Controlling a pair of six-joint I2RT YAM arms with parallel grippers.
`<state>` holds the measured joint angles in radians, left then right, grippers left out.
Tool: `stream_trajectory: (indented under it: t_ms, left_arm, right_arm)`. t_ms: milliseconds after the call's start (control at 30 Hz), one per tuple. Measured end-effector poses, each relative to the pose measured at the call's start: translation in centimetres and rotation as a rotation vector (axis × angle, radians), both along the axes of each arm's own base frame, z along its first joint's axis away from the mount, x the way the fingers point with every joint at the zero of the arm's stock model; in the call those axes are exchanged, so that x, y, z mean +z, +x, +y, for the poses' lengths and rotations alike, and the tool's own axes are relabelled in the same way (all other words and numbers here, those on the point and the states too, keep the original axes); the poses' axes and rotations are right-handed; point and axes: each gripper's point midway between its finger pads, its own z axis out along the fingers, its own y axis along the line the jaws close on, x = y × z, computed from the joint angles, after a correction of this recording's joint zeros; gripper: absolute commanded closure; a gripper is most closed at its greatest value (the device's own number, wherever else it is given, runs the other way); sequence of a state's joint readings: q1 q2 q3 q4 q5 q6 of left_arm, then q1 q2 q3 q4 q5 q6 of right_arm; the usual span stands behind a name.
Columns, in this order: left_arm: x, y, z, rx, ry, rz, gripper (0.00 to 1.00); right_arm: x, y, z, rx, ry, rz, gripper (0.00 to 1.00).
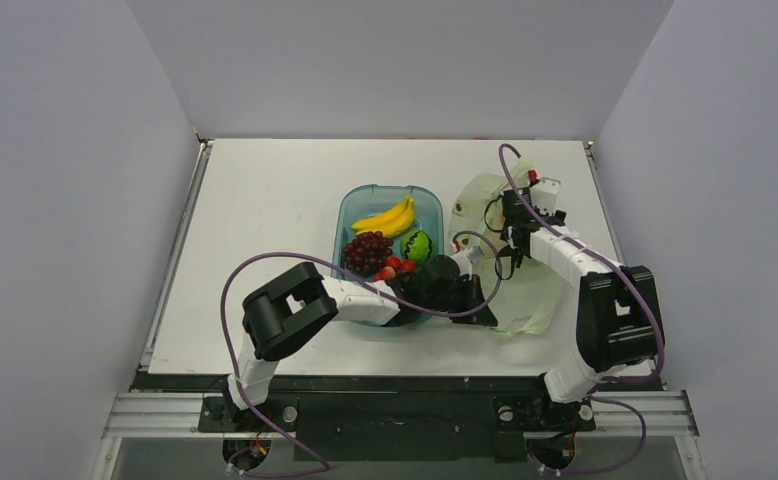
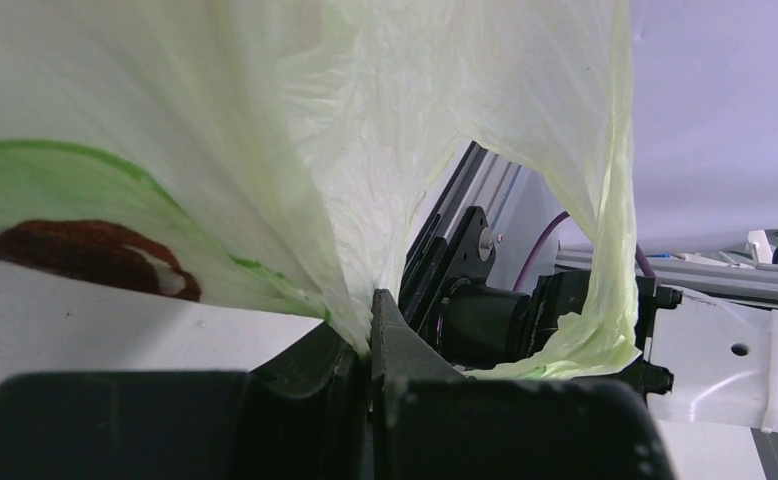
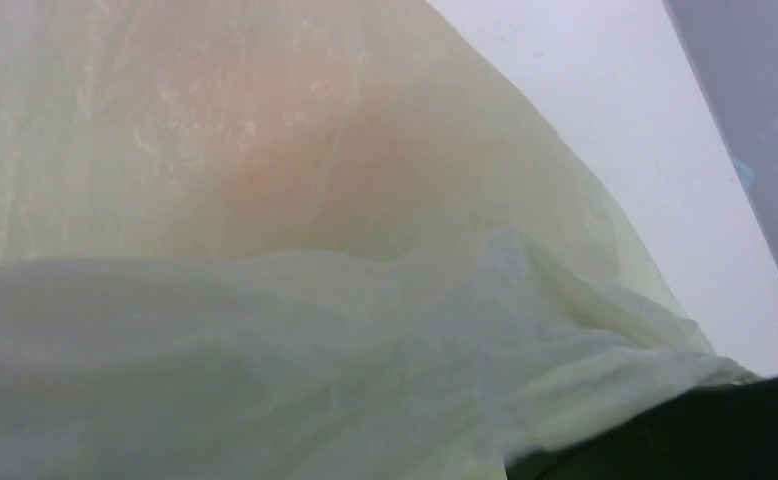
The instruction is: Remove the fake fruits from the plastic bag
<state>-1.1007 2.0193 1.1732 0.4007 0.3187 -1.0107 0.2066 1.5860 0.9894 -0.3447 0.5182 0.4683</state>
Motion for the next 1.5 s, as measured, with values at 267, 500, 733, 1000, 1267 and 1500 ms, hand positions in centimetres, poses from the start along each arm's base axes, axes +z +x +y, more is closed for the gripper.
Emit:
stream_trajectory:
  t_ms: [267, 500, 733, 1000, 1267, 1500]
  left_arm:
    - [-0.1, 0.5, 0.2, 0.011, 0.001, 0.003, 1.00]
    - [-0.1, 0.8, 0.3, 0.017, 0.001, 0.004, 1.00]
    - [-0.1, 0.8, 0.3, 0.019, 0.001, 0.009, 1.00]
    - [-0.5, 1.0, 0.7, 0.026, 0.012, 0.016, 1.00]
    - [-0.7, 1.5, 1.0, 0.035, 0.022, 0.021, 0.89]
    - [-1.2, 1.7, 1.7, 0.025, 0.062, 0.011, 0.39]
  right_arm:
    - [-1.7, -0.1, -1.1, -0.039, -0.002, 0.048, 0.33]
    - [-3.0, -0.8, -1.0, -0.035, 0.023, 0.099, 0.40]
    - [-2.8, -0.6, -0.5, -0.020, 0.048, 0.094, 0.80]
    - [2.8, -1.2, 0.0, -0.008, 0.121, -0.112, 0.99]
    - [7.8, -3.1, -0.3, -0.018, 0.180, -0.342, 1.00]
    - [9.2, -4.5, 1.6, 0.044, 0.303, -0.413, 1.00]
